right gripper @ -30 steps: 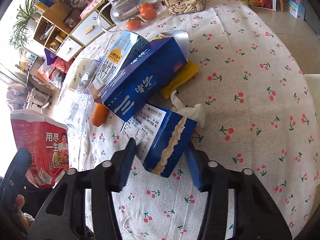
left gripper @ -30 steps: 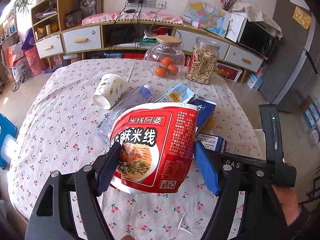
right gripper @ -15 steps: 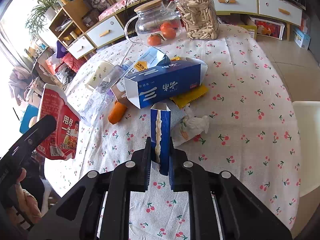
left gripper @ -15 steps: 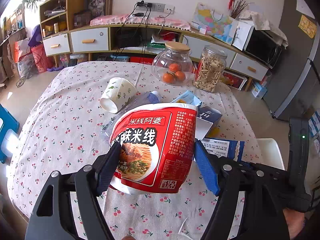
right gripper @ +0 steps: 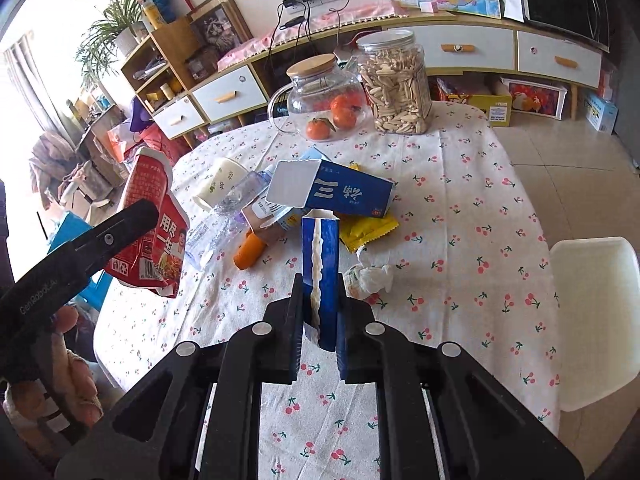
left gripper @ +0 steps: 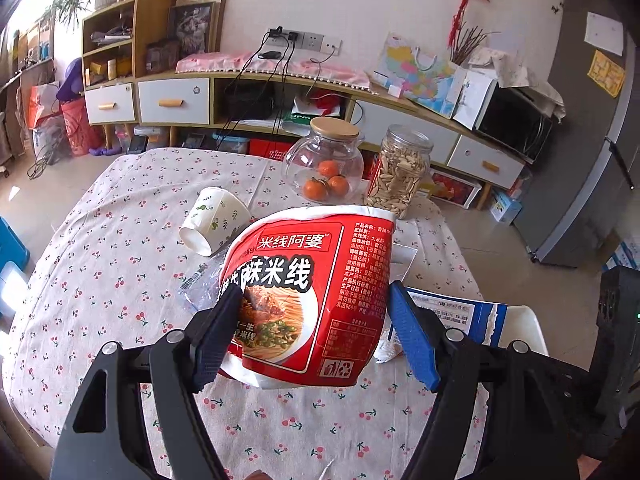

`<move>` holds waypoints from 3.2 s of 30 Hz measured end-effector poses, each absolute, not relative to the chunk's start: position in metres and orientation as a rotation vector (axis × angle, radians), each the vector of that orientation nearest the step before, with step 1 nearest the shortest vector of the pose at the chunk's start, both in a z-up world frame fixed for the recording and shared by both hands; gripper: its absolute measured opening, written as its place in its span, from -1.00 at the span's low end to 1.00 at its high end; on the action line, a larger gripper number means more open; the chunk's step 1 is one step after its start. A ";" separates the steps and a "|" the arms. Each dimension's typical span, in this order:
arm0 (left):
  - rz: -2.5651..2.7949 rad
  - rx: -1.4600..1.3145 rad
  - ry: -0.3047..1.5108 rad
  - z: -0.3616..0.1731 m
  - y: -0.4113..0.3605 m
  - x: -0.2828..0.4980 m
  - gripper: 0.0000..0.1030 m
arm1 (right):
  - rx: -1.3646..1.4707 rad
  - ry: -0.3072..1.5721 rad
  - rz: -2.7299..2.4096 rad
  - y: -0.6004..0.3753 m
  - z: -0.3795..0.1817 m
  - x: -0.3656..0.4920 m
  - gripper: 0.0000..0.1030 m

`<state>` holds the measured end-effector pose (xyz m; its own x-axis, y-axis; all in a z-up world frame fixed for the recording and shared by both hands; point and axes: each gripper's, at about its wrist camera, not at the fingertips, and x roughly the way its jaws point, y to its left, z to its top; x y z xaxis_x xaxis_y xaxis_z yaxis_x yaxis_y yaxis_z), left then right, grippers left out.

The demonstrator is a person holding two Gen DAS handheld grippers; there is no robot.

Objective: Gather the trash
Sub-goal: 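Carry the noodle cup and carton piece to the bin and release both, then move both tools back over the table toward the blue milk carton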

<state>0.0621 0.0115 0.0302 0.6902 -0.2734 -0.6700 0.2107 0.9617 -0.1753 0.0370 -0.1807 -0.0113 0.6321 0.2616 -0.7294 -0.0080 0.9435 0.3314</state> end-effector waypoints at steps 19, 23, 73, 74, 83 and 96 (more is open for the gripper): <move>-0.346 -0.081 0.721 0.035 -0.055 0.062 0.41 | 0.265 0.707 -0.034 -0.257 0.012 0.003 -0.76; -0.378 -0.075 0.717 0.034 -0.074 0.059 0.41 | 0.257 0.694 -0.094 -0.277 0.011 -0.004 -0.76; -0.843 -0.063 0.898 -0.028 -0.325 0.020 0.47 | 0.282 0.690 -0.830 -0.482 -0.022 -0.088 0.66; -0.843 -0.072 0.910 -0.030 -0.324 0.021 0.54 | 0.284 0.687 -0.832 -0.482 -0.021 -0.089 0.67; -0.703 -0.009 0.824 -0.011 -0.298 0.022 0.61 | 0.273 0.674 -0.781 -0.462 -0.015 -0.080 0.78; -0.500 0.041 0.769 -0.002 -0.222 0.040 0.62 | 0.182 0.676 -0.657 -0.398 -0.007 -0.044 0.86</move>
<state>0.0402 -0.2217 -0.0016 0.6080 -0.4178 -0.6751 0.4473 0.8828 -0.1434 -0.0438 -0.3978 -0.0069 0.5890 -0.5038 -0.6319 0.6176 0.7849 -0.0502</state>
